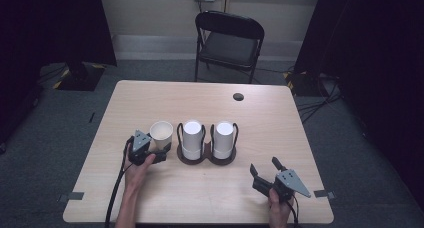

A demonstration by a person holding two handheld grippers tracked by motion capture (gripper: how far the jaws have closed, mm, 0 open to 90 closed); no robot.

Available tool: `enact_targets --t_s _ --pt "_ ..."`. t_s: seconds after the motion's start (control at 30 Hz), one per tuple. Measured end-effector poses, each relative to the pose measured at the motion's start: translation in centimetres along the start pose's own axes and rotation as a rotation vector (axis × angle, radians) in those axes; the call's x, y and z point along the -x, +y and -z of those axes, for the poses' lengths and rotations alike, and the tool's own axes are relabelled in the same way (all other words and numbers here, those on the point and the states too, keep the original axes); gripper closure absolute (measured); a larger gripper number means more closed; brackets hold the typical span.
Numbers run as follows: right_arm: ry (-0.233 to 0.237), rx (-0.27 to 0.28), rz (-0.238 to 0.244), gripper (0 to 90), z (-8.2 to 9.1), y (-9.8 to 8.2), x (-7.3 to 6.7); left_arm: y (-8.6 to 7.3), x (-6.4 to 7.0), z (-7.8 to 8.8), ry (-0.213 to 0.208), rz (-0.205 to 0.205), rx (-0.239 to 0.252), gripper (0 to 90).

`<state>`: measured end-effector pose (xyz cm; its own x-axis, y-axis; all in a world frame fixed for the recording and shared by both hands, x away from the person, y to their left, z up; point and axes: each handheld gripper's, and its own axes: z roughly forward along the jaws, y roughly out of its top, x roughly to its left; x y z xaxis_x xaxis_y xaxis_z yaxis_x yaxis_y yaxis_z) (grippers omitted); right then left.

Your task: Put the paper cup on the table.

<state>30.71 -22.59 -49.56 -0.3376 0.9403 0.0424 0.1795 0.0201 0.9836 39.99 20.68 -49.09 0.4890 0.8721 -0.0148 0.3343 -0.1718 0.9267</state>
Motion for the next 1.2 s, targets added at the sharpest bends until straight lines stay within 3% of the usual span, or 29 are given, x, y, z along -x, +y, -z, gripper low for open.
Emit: enact_targets --t_s 0.13,0.37,0.6,0.93,0.97,1.0,1.1,1.2 --pt "0.005 -0.006 0.004 15.0 0.0 0.0 0.0 -0.2 0.4 1.1 -0.009 -0.014 0.014 15.9" --pt "0.002 -0.005 0.001 15.0 0.0 0.0 0.0 -0.7 1.0 2.7 -0.014 0.025 0.049 15.8" --pt "0.002 -0.005 0.0 15.0 0.0 0.0 0.0 -0.8 1.9 4.0 -0.031 0.021 0.086 15.6" --pt "0.0 -0.002 0.0 15.0 0.0 0.0 0.0 -1.3 4.4 5.3 -0.043 0.03 0.091 15.8" --pt "0.0 -0.001 0.0 15.0 0.0 0.0 0.0 -1.6 5.4 5.6 -0.033 0.016 0.094 15.9" --pt "0.0 0.0 0.001 15.0 0.0 0.0 0.0 -1.6 5.4 5.6 -0.033 0.016 0.094 15.8" --pt "0.0 -0.001 0.001 15.0 0.0 0.0 0.0 -2.3 7.3 6.1 -0.059 -0.009 0.108 15.9" --pt "0.001 -0.002 0.005 15.0 0.0 0.0 0.0 -2.4 8.1 6.1 -0.07 -0.011 0.114 15.7"
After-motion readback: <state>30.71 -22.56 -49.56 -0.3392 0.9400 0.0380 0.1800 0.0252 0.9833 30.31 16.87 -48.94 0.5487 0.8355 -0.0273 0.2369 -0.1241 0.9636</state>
